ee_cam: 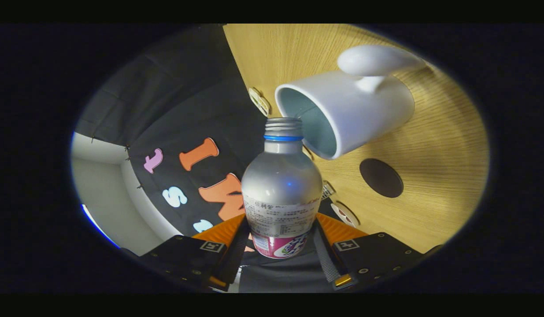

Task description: Take the bottle from table, then pour the juice into the cup, finally place the bottle on the coaster

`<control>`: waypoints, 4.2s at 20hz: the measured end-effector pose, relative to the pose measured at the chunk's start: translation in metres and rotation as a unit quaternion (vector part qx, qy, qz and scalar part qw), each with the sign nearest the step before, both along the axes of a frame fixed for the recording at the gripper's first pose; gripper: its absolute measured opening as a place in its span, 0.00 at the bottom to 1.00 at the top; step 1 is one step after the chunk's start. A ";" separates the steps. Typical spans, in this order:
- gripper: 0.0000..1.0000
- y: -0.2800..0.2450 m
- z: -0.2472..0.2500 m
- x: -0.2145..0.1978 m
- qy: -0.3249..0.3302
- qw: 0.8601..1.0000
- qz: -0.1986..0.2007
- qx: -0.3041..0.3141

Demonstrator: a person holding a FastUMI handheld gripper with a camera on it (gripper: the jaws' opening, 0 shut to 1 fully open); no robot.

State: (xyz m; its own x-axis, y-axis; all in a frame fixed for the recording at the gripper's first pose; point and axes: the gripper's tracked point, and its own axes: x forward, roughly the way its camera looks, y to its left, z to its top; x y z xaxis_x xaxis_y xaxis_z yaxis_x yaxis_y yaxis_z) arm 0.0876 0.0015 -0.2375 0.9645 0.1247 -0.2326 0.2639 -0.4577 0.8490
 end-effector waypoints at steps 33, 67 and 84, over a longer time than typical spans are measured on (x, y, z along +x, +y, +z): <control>0.75 0.000 0.032 0.004 -0.027 0.993 -0.046 0.103; 0.75 0.040 0.000 -0.014 0.013 0.993 0.036 -0.114; 0.75 0.027 0.043 0.007 -0.080 0.821 0.101 -0.557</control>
